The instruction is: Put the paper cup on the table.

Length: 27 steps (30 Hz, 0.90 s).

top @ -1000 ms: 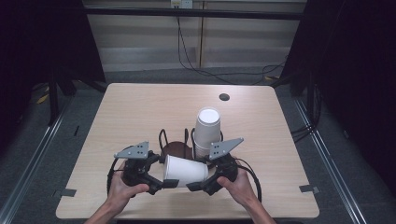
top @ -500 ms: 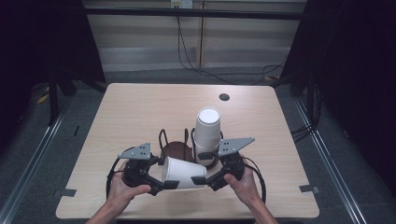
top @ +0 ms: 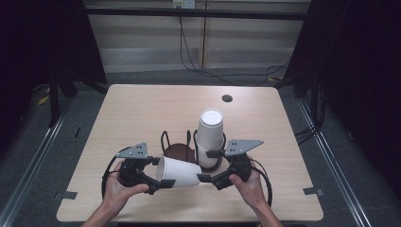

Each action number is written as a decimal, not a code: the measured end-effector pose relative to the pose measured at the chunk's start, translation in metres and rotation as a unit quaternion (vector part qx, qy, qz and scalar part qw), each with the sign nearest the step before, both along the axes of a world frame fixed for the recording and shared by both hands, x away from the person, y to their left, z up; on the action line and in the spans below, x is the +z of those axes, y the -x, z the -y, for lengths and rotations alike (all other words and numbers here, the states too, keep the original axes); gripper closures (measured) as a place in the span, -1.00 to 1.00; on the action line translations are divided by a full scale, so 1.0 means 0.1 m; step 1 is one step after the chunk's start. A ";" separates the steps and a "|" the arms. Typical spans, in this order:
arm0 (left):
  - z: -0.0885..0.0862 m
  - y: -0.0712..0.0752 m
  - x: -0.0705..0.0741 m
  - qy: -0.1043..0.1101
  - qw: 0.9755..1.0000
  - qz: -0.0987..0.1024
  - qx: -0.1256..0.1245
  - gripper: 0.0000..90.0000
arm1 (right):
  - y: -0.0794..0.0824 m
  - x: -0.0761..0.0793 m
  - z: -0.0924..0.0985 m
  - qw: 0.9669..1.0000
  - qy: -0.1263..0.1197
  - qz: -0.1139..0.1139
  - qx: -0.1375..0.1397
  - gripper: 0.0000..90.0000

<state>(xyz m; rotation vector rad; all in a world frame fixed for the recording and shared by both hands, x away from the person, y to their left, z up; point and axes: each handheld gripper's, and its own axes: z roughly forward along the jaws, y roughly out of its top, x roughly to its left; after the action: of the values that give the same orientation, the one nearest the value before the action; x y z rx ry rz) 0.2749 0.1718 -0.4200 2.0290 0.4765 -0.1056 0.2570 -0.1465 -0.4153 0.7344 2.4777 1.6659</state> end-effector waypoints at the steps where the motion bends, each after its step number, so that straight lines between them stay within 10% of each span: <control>1: -0.02 -0.01 0.00 -0.004 1.000 -0.001 0.003 -0.68 | 0.00 0.00 0.01 1.000 0.002 -0.002 -0.002 -0.68; 27: -0.56 -0.11 0.14 -0.102 0.992 -0.025 0.065 -0.68 | -0.01 -0.02 0.18 0.998 0.019 -0.004 -0.065 -0.68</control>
<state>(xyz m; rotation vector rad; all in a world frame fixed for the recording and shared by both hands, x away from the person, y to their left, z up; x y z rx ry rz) 0.2858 0.2280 -0.4061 2.1923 0.6728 -0.0282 0.2584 -0.1642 -0.4177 0.8783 2.4034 1.5708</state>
